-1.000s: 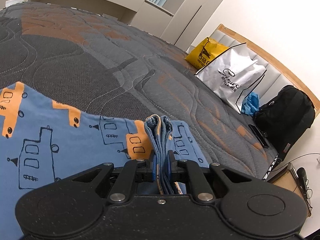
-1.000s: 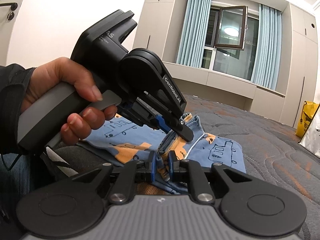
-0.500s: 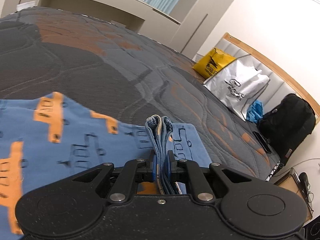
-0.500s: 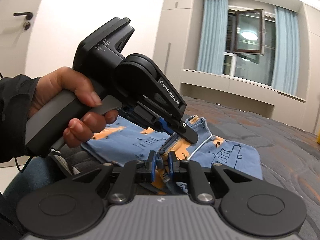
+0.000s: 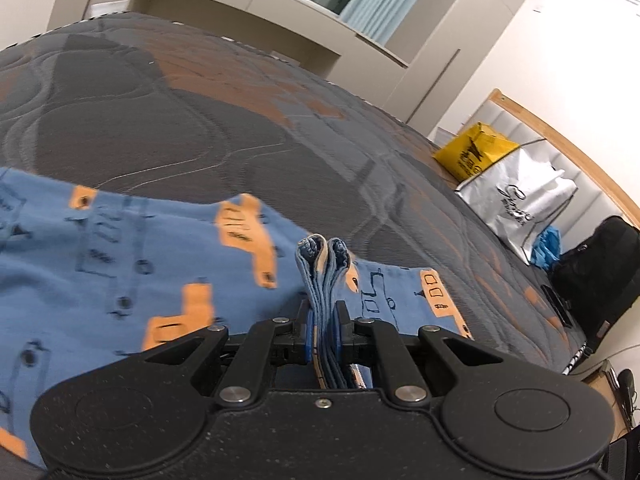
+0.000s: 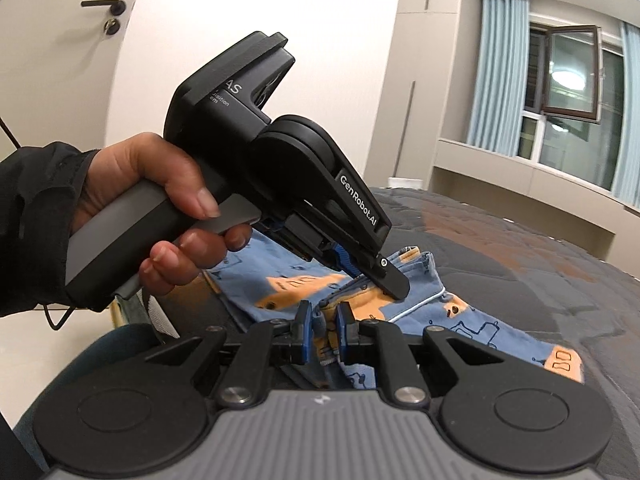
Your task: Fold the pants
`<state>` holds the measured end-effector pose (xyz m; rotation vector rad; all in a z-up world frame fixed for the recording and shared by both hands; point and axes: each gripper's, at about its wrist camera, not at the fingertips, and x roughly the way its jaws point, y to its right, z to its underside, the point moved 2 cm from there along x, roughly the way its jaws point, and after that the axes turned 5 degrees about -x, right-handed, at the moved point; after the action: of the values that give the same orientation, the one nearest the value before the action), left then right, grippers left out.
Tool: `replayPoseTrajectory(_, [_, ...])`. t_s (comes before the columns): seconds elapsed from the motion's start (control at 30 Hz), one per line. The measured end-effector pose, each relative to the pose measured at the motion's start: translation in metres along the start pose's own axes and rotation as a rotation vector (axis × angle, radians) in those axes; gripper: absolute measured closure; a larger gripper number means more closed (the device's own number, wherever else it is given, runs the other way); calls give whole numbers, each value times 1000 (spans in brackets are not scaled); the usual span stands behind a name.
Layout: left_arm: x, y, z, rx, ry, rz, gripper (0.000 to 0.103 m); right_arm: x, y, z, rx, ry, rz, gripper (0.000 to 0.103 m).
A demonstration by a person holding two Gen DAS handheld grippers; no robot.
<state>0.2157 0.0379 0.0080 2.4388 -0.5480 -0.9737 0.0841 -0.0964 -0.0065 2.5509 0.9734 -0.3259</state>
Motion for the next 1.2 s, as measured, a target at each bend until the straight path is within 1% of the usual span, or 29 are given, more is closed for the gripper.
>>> replayPoseTrajectory(0.1, [1,-15,0,-22,-10,-9,93,12,-5,-1,-4,-17,-20,89])
replayPoseTrajectory(0.23, [4,-25,4,-46,-19,-1,93,25,-13,-3,-9,-42,-36,88])
replayPoseTrajectory(0.33, [4,-26,5,-52,-16,9,92,25,-15,0,-9,-48,-40,88])
replayPoseTrajectory(0.57, [4,-27,5,-52,-15,7,92,28,-13,-3,1,-44,-43,87])
replayPoseTrajectory(0.63, [4,-27,5,-57,-12,7,90,27,-8,-6,6,-38,-44,83])
replayPoseTrajectory(0.67, [4,-28,5,-62,-11,4,89,26,-7,-6,9,-34,-43,79])
replayPoseTrajectory(0.73, [2,-28,5,-67,-3,-1,88,24,-5,-4,17,-27,-38,68])
replayPoseTrajectory(0.77, [1,-28,4,-68,4,-10,86,22,-4,-3,22,-24,-33,58])
replayPoseTrajectory(0.8, [0,-26,4,-70,13,-19,84,20,-2,-1,28,-20,-25,53])
replayPoseTrajectory(0.83, [-2,-26,3,-73,26,-28,82,18,1,0,37,-15,-15,46])
replayPoseTrajectory(0.87, [-4,-25,2,-73,40,-35,74,15,5,2,47,-9,-2,42])
replayPoseTrajectory(0.9, [-6,-25,1,-70,58,-46,67,11,10,4,58,-3,14,34])
replayPoseTrajectory(0.93, [-7,-23,0,-66,74,-56,63,8,15,6,67,2,33,29])
replayPoseTrajectory(0.97, [-8,-20,-1,-57,94,-73,56,5,20,8,77,6,56,20])
replayPoseTrajectory(1.0, [-8,-18,-1,-42,111,-95,46,1,28,10,84,11,88,11])
replayPoseTrajectory(1.03, [-7,-14,-2,-23,125,-120,41,-2,34,12,86,15,121,8])
replayPoseTrajectory(1.07, [-5,-10,-3,-1,140,-150,31,-6,42,14,84,18,163,4])
replayPoseTrajectory(1.1, [-2,-7,-3,21,153,-185,25,-8,50,15,78,16,209,2])
replayPoseTrajectory(1.2, [8,2,-4,92,172,-263,20,-9,78,18,46,-26,359,0])
